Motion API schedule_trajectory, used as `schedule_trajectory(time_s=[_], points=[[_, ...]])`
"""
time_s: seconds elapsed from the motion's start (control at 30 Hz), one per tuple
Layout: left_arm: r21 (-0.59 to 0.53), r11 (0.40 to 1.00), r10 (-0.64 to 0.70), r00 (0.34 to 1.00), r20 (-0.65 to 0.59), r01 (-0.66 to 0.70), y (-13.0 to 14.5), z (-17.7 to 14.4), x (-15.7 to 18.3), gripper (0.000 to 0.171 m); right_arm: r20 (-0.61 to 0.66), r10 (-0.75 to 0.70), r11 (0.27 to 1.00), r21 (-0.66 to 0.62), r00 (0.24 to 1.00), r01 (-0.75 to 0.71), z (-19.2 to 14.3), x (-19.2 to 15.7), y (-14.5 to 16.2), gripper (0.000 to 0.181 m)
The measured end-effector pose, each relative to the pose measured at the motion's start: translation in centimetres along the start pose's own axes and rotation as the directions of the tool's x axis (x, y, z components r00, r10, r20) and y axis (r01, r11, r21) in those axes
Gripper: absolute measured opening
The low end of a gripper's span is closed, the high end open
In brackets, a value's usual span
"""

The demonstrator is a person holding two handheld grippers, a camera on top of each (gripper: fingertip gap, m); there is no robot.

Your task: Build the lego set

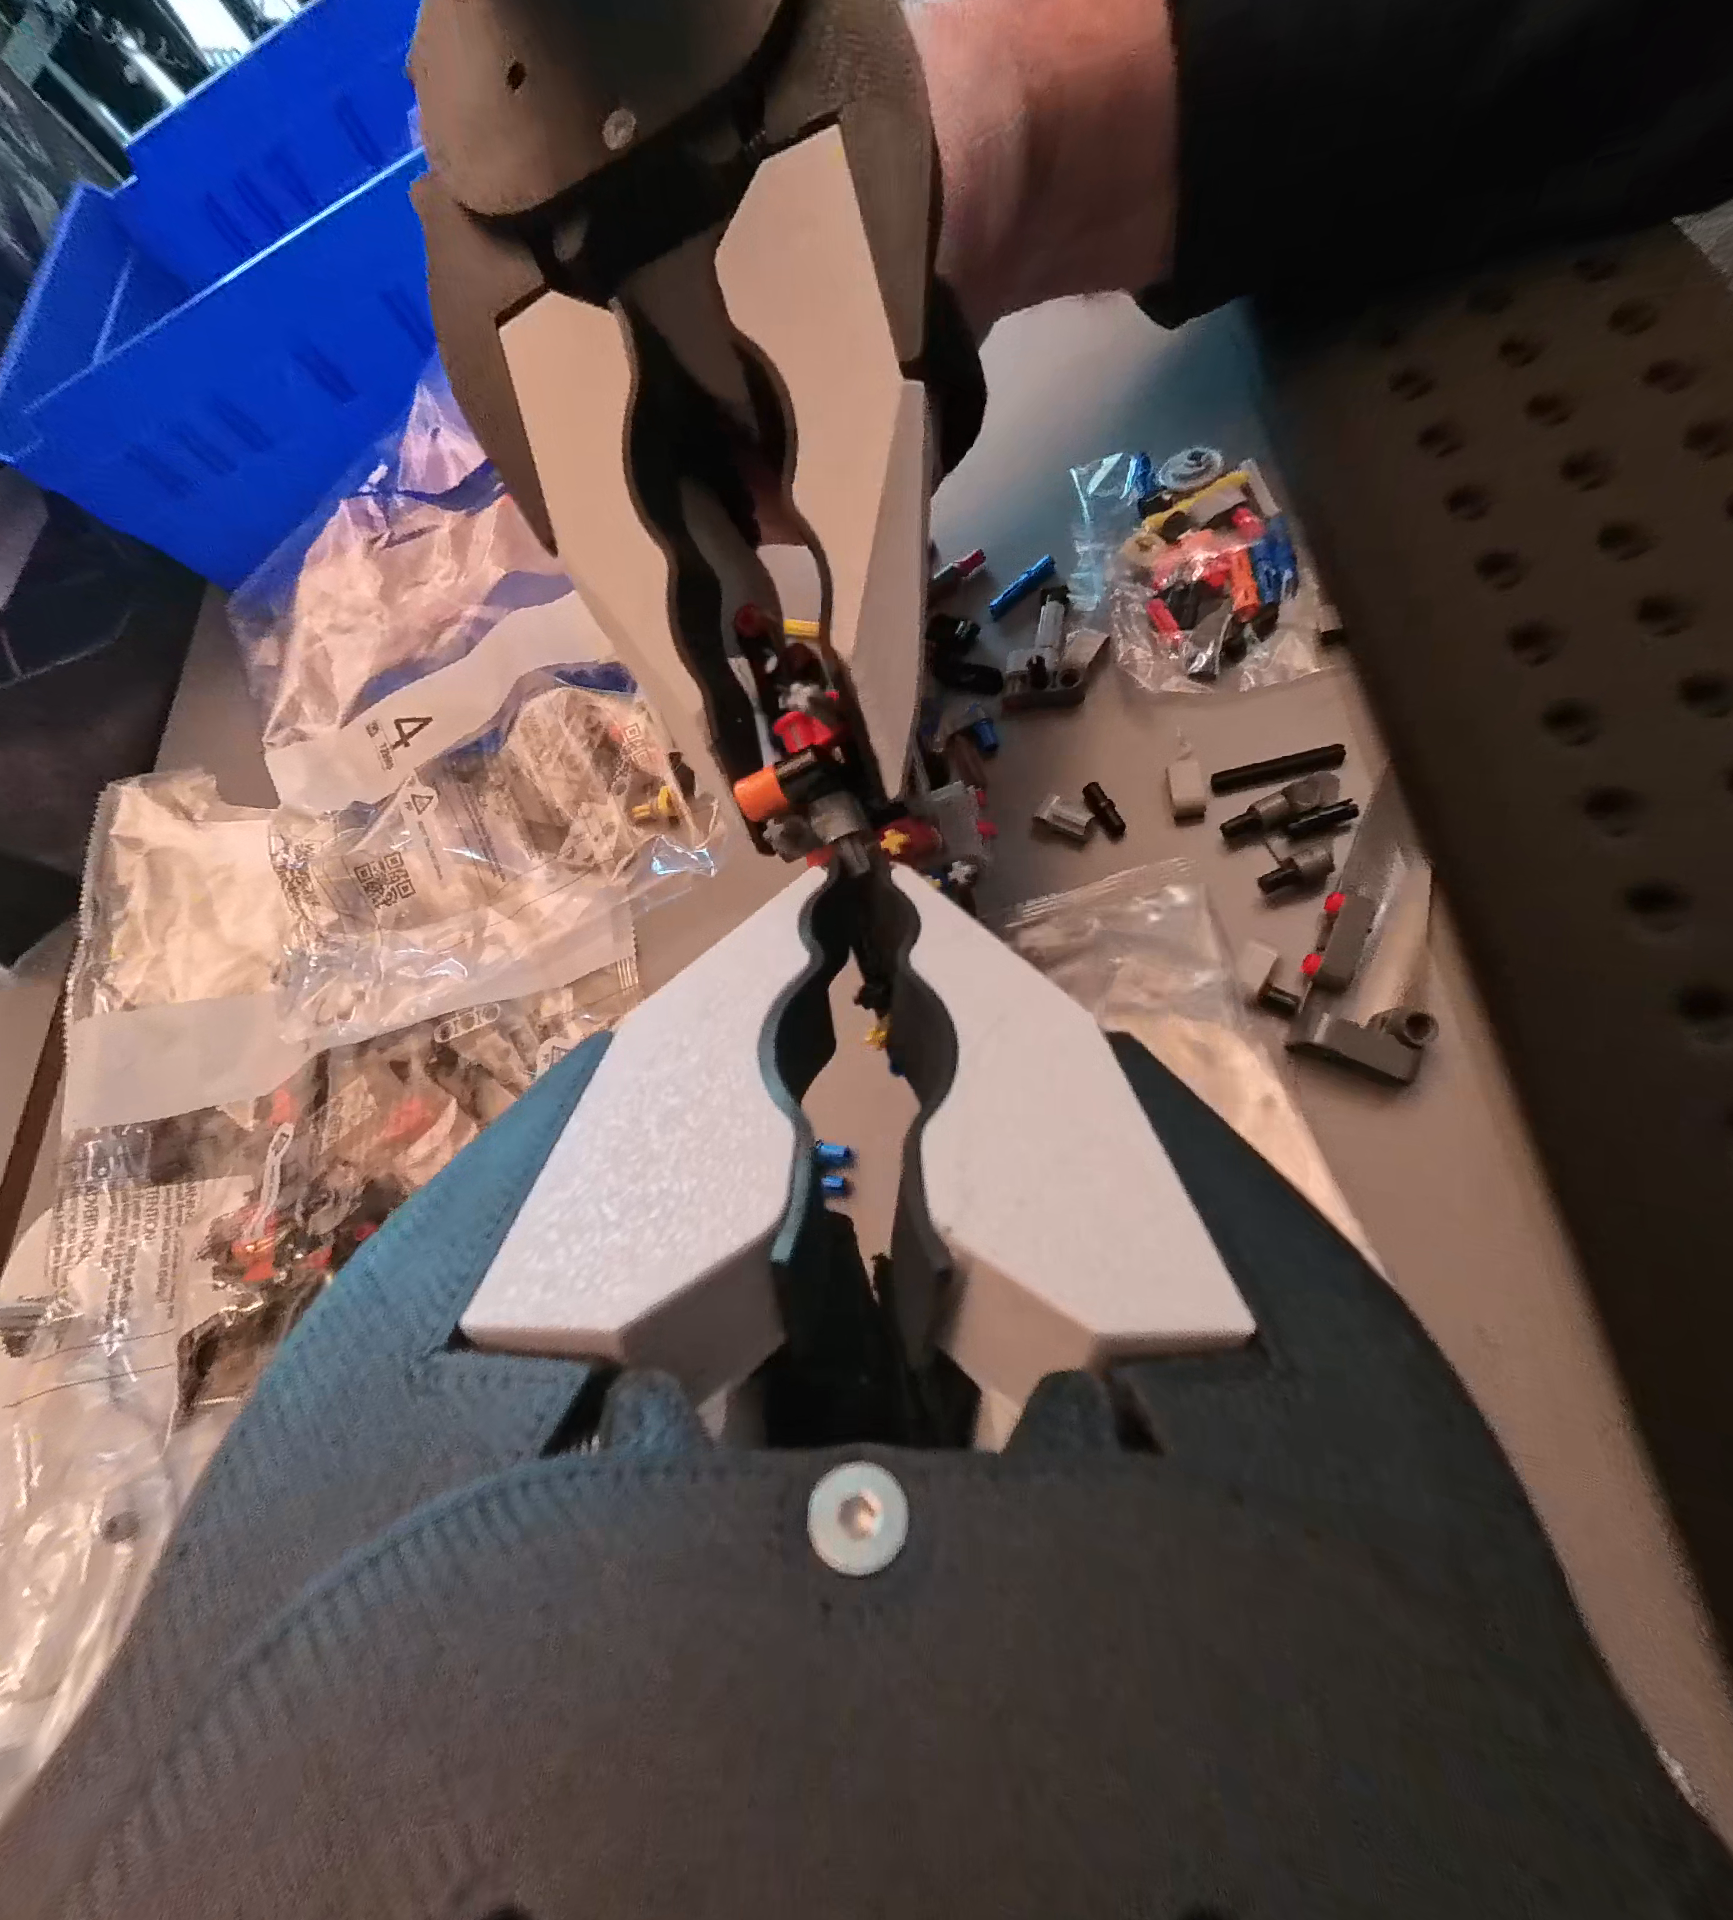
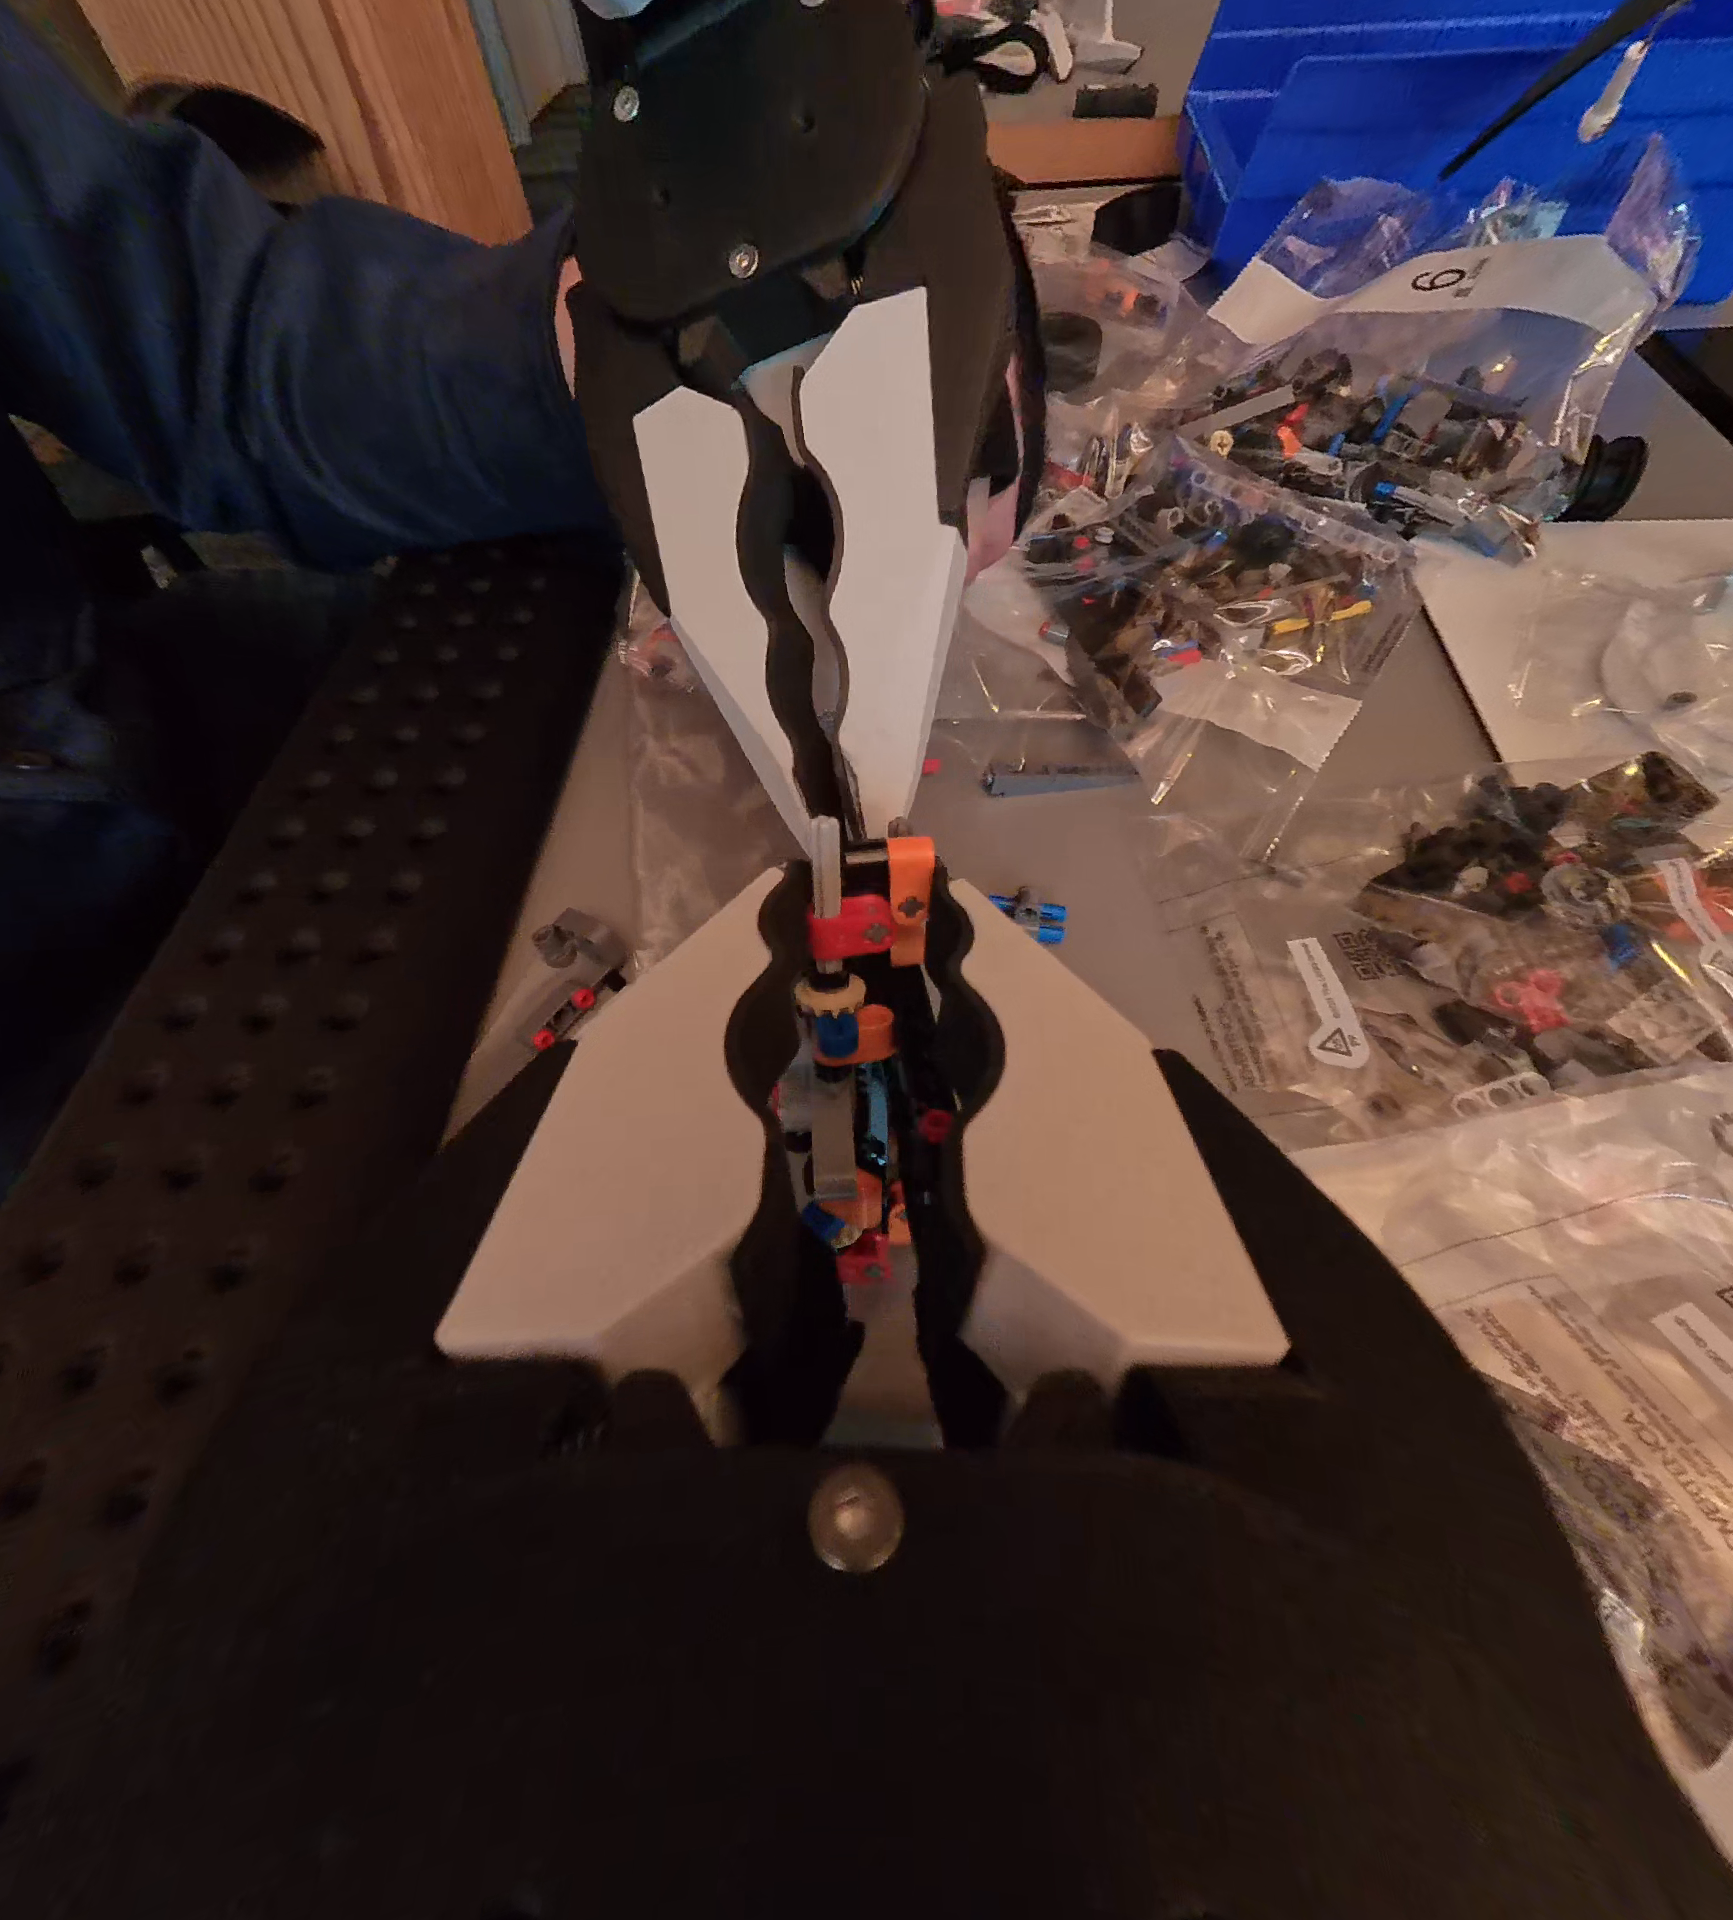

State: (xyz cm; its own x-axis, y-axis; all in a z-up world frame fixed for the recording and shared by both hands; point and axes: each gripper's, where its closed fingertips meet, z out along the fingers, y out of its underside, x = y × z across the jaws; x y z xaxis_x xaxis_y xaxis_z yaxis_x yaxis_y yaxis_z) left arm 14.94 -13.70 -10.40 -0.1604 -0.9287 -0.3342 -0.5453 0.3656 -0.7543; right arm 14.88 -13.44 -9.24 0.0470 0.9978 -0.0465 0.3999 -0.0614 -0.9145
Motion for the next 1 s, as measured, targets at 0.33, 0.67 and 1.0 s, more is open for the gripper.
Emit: schedule_trajectory(time_s=[0.33,0.67,1.0], points=[[-0.004,0.999,-0.043,0.998,0.039,0.043,0.8,-1.0,-1.5,0.0,-0.013,0.034,0.999,0.035,0.999,-0.034,-1.2,0.7,-0.1,0.02],[-0.017,0.991,-0.136,0.989,-0.062,0.135,2.0,-0.1,-0.4,0.02,-0.01,0.026,0.999,0.029,1.0,-0.026,-0.5,0.6,-0.1,0.02],[0.027,0.989,-0.142,0.989,-0.029,0.143,1.7,-0.3,-1.2,0.003,-0.051,-0.003,0.999,0.032,0.999,0.004,-0.7,0.8,-0.5,0.021]])
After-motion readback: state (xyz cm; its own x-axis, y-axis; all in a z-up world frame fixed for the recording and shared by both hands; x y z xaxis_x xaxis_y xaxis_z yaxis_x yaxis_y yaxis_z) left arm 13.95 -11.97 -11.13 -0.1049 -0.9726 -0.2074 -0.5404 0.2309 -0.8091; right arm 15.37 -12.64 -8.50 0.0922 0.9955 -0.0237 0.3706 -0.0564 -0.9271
